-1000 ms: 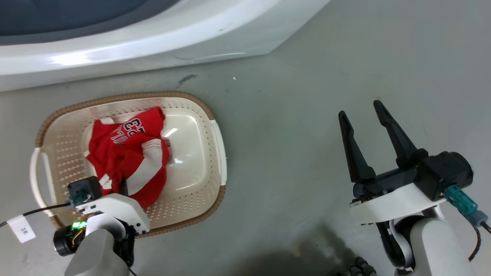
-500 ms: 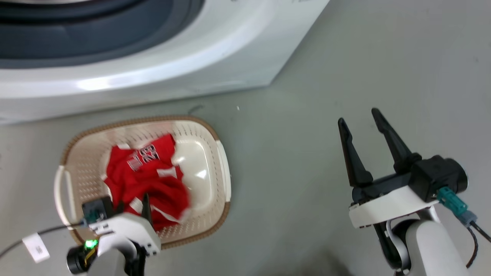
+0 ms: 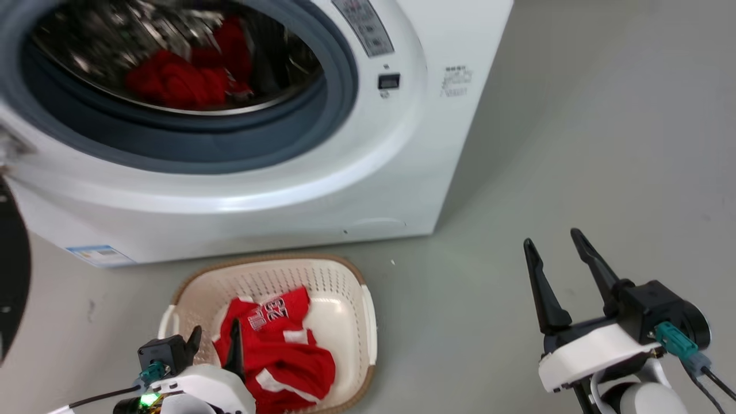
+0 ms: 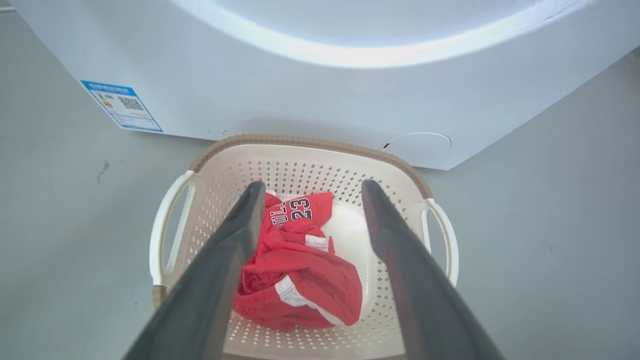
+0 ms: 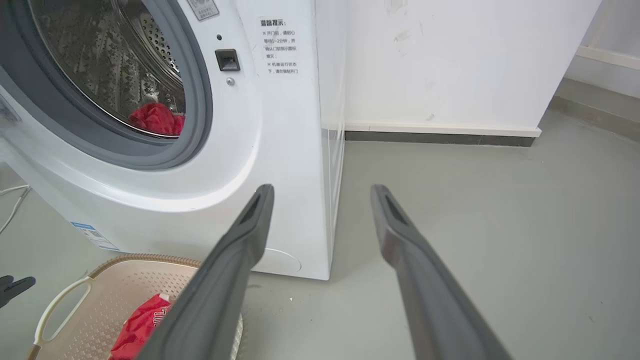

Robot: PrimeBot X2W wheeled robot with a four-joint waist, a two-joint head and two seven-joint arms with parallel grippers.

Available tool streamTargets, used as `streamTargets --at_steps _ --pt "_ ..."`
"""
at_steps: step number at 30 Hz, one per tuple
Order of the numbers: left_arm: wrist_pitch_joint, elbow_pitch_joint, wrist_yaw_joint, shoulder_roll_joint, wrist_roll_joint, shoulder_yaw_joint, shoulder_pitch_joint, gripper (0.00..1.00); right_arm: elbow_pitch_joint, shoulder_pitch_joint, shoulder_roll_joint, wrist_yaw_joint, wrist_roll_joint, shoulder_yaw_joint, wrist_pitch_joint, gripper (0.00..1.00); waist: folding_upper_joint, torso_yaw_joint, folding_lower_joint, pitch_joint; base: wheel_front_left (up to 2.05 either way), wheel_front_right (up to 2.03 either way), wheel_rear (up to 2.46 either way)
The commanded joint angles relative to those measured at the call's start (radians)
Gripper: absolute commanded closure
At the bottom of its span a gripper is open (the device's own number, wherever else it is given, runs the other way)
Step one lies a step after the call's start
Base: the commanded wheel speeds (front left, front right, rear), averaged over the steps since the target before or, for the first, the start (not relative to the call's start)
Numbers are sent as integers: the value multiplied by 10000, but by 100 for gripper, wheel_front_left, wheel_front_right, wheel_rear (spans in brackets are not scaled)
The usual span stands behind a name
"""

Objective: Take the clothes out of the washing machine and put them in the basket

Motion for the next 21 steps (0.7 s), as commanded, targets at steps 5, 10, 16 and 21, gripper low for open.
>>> streamTargets --at_steps 5,10,16,21 --pt "-22 -1111 100 -52 219 -81 502 0 -233 405 17 -7 -37 -66 179 0 -1 470 2 -1006 0 0 0" --pt "-23 -2182 280 -63 379 -141 604 0 -386 599 17 -7 -32 -98 285 0 -1 605 2 -1375 0 0 0" --pt "-22 -3334 398 -59 312 -234 435 0 -514 767 17 -7 -79 -89 384 0 -1 739 2 -1572 0 0 0" --pt "-22 -3499 347 43 621 -401 -252 0 -626 834 17 -7 -74 -33 458 0 -1 768 2 -1508 0 0 0"
